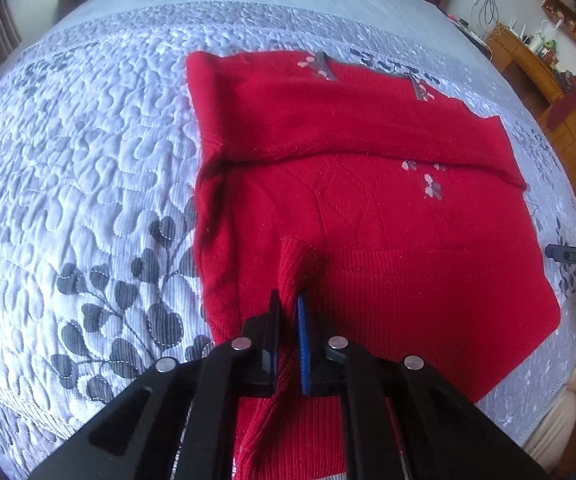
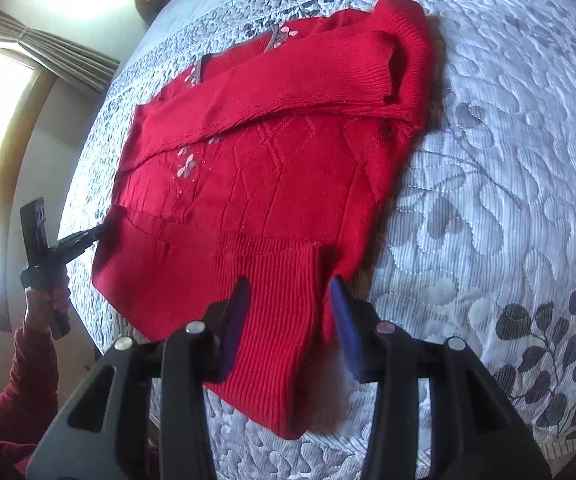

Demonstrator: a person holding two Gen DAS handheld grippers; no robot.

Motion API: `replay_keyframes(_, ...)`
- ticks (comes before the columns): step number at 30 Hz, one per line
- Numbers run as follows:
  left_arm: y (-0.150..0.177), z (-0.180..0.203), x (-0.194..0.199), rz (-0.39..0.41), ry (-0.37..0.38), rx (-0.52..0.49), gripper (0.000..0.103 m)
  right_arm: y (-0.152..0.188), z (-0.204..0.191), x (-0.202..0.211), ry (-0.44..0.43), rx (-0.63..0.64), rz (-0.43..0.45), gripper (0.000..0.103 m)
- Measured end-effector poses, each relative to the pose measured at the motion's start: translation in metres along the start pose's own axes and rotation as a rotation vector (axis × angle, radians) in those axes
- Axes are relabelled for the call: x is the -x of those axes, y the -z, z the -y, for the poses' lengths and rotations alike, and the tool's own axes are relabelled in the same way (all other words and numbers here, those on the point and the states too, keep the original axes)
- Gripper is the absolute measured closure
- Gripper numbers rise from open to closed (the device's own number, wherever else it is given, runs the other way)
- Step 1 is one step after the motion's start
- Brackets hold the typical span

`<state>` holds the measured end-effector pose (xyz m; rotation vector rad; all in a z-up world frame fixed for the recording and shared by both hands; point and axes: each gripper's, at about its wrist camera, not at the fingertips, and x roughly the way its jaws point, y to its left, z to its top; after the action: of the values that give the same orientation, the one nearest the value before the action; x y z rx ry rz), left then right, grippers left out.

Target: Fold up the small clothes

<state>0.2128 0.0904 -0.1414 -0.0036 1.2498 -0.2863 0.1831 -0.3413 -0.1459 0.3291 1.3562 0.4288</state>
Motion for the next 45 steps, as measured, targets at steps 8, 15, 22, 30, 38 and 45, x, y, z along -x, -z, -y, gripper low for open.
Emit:
replay_keyframes(8, 0.001, 0.009, -0.016, -0.026, -0.007, -0.004, 0.094, -0.002, 0.000, -0.023, 0.008, 0.001, -0.061, 0.062)
replay_keyframes(15, -0.002, 0.005, -0.017, -0.018, 0.013, 0.042, 0.094, -0.001, -0.001, -0.015, -0.008, 0.014, -0.030, 0.099)
replay_keyframes(22, 0.002, 0.005, 0.011, 0.071, 0.043, 0.055, 0.094, 0.006, -0.005, 0.009, 0.000, 0.042, 0.015, 0.099)
replay_keyframes(30, 0.012, 0.002, 0.023, 0.115, 0.060, 0.055, 0.094, 0.019, -0.003, 0.007, 0.012, 0.040, 0.033, 0.099)
replay_keyframes(38, -0.021, -0.001, 0.046, 0.156, 0.089, 0.087, 0.095, -0.013, -0.017, 0.037, -0.050, 0.056, 0.100, 0.099)
replay_keyframes(45, -0.097, 0.000, 0.058, 0.238, 0.007, 0.089, 0.094, -0.088, -0.027, 0.067, 0.025, 0.084, 0.176, 0.099)
